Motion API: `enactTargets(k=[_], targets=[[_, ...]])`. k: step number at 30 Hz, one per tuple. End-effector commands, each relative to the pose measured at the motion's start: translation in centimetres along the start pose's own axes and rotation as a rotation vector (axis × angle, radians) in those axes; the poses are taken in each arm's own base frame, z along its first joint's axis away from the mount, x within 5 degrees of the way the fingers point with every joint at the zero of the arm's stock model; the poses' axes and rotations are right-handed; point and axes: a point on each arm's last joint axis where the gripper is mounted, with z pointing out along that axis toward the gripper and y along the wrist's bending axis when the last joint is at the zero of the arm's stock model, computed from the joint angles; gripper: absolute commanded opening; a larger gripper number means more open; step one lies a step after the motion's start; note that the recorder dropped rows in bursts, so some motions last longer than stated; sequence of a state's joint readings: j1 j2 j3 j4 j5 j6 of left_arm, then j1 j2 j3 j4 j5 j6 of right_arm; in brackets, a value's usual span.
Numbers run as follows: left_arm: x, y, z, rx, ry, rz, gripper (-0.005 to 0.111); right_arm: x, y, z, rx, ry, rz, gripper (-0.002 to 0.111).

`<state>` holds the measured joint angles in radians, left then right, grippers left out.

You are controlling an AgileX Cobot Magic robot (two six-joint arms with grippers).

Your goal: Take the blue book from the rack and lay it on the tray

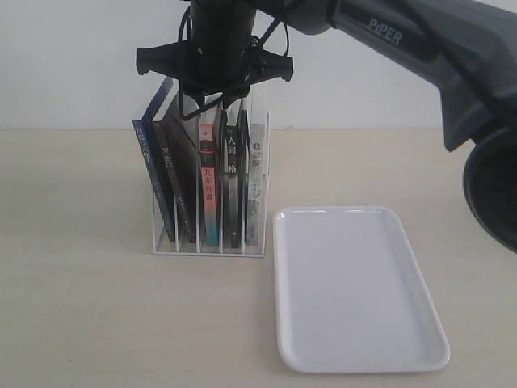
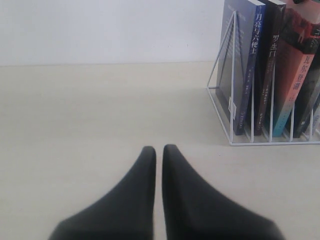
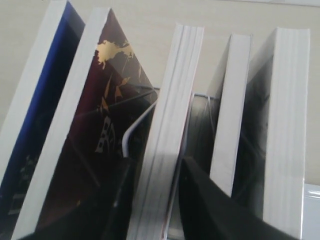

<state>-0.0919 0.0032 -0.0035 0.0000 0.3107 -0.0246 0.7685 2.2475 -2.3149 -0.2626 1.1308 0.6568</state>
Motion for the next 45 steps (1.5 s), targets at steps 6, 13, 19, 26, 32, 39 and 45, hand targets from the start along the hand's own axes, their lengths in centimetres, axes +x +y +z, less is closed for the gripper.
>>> enactTargets(k=[6,13,19,26,32,39,45], targets=[[0.1,0.0,0.0,-0.002,-0.001,-0.007,0.004,0.3,-0.1,0.5,0.015,0.022,0.002,0.03],[0.1,0.0,0.0,-0.002,-0.001,-0.007,0.004,0.7,0.0,1.9,0.027,0.039,-0.01,0.03],[0.1,0.0,0.0,-0.002,-0.001,-0.007,0.004,0.6,0.0,1.7,0.02,0.025,-0.005,0.029],[0.1,0.0,0.0,-0.002,-0.001,-0.007,0.004,0.6,0.0,1.7,0.024,0.024,0.011,0.005],[0.1,0.0,0.0,-0.002,-0.001,-0.007,0.004,0.5,0.0,1.6,0.023,0.022,0.012,0.0],[0.1,0.0,0.0,-0.002,-0.001,-0.007,0.004,-0.4,-0.2,-0.8,0.0,-0.019,0.024,0.0],[0.1,0.0,0.0,-0.002,-0.001,-0.007,0.004,-0.9,-0.4,-2.7,-0.01,-0.046,0.031,0.0]])
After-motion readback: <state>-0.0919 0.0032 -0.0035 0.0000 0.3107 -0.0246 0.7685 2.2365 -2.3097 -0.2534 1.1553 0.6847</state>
